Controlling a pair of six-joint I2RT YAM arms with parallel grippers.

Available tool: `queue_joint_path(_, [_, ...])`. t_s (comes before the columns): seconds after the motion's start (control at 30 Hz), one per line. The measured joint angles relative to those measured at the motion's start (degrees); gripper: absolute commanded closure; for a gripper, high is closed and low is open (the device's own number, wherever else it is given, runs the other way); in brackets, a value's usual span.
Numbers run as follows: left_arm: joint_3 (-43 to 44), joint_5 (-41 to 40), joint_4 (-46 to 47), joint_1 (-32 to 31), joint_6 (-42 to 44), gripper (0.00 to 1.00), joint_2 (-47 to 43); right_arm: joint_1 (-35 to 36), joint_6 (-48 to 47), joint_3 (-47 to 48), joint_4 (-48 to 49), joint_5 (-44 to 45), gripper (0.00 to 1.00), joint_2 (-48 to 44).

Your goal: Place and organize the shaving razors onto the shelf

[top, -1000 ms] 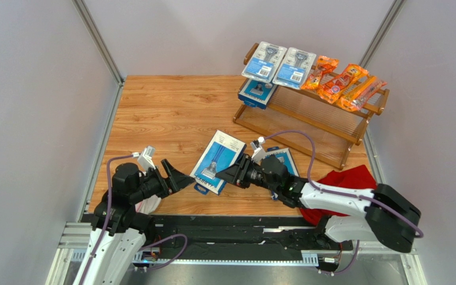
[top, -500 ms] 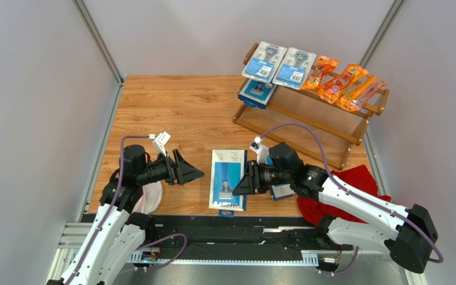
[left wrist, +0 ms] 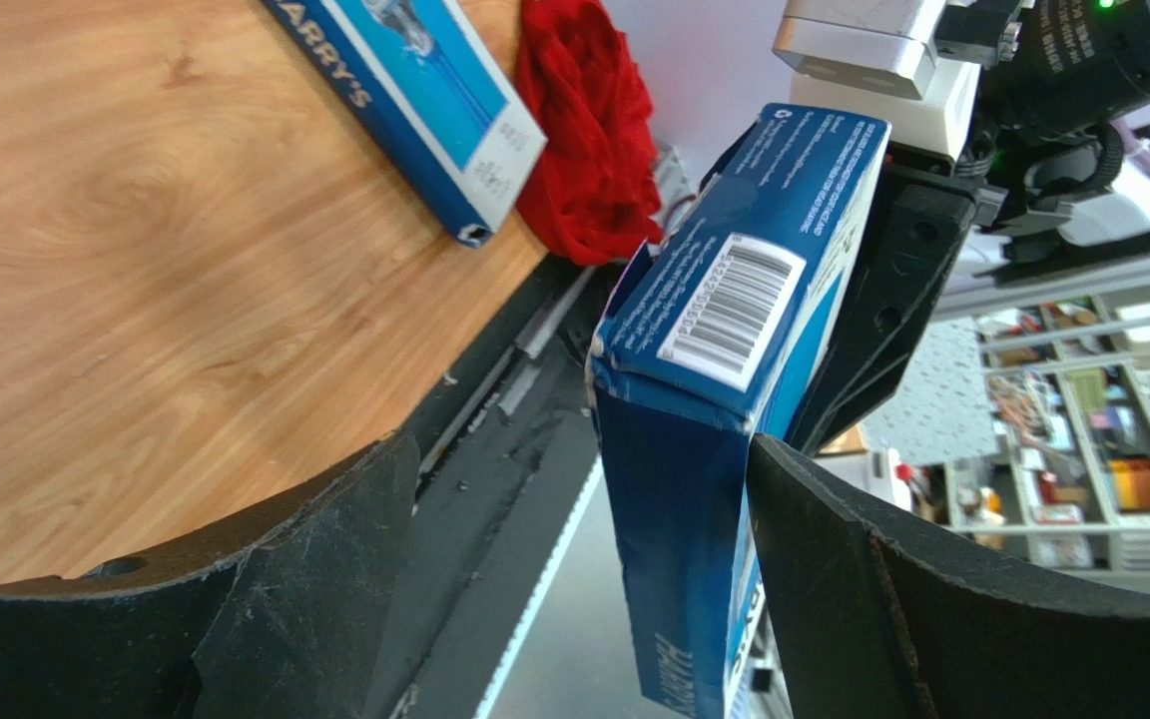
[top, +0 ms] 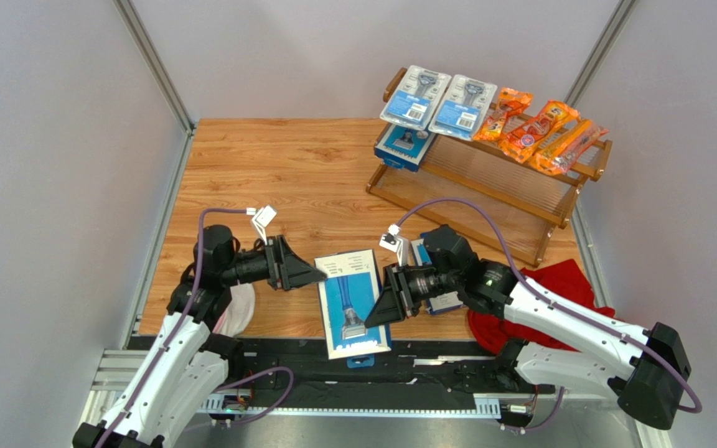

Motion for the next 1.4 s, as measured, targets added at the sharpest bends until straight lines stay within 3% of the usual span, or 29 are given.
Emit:
queue_joint_path(0.07, [-1.0, 1.3, 2.7, -0.6, -1.9, 0.25, 0.2, 0.9, 0.0, 0.5, 0.1, -0.1, 0.94, 0.9])
queue_joint_path(0.1, [-1.1, 1.7, 3.7, -1.1, -2.3, 0.38, 0.3, 1.5, -0.1, 0.7, 0.2, -0.2, 0.94, 1.4])
queue_joint_path(0.17, [-1.1, 2.4, 5.5, -2.4, -3.1, 0.53, 0.7, 2.6, -0.2, 1.2, 0.3, -0.3, 0.93, 2.6])
queue_joint_path(0.2, [-1.1, 2.8, 6.5, -2.9, -3.6, 0.67, 0.9, 3.1, -0.2, 1.4, 0.3, -0.2, 0.93, 3.3])
queue_joint_path(0.27, [-1.1, 3.3, 8.0, -3.8, -4.3, 0.82, 1.1, 3.5, -0.4, 1.6, 0.1, -0.1, 0.91, 4.0])
queue_joint_path(0.3, [-1.1, 3.4, 8.3, -3.9, -4.4, 0.96, 1.1, 3.6, -0.7, 1.7, -0.1, -0.1, 0.91, 4.2])
queue_joint_path(0.33, [-1.1, 3.3, 8.5, -4.1, -4.7, 1.00, 1.2, 3.7, -1.1, 1.7, -0.3, 0.2, 0.87, 4.3])
queue_joint_path(0.4, [-1.0, 2.9, 8.9, -4.2, -5.4, 1.00, 1.2, 4.0, -1.6, 2.0, -0.7, 1.5, 0.77, 4.3])
queue_joint_path(0.43, [-1.1, 3.0, 9.0, -4.2, -5.4, 1.00, 1.2, 4.1, -1.7, 2.0, -1.1, 2.0, 0.63, 4.3])
queue_joint_path(0.53, [-1.0, 2.8, 9.6, -4.5, -5.2, 1.00, 1.4, 4.5, -1.0, 2.0, -1.9, 4.4, 0.38, 3.6])
queue_joint_path(0.63, [-1.1, 1.0, 9.9, -5.2, -5.5, 1.00, 1.5, 4.8, 0.5, 1.7, -0.9, 8.7, 0.24, 1.4])
queue_joint_path(0.73, [-1.3, -0.3, 11.3, -5.2, -6.8, 1.00, 1.6, 5.0, 2.3, 0.0, 0.4, 12.8, 0.18, -3.5])
queue_joint_path(1.1, [-2.3, -1.8, 22.9, -5.3, -13.8, 1.00, 7.3, 5.0, 9.4, -14.0, 2.7, 21.8, 0.18, -21.8])
queue_joint_path(1.2, [-2.3, -1.3, 25.1, -5.3, -14.9, 1.00, 9.1, 5.0, 10.8, -16.2, 2.7, 22.7, 0.25, -23.8])
queue_joint_path(1.4, [-2.2, -0.7, 27.0, -5.4, -15.2, 1.00, 10.8, 5.0, 13.1, -18.1, 4.3, 23.1, 0.55, -24.4])
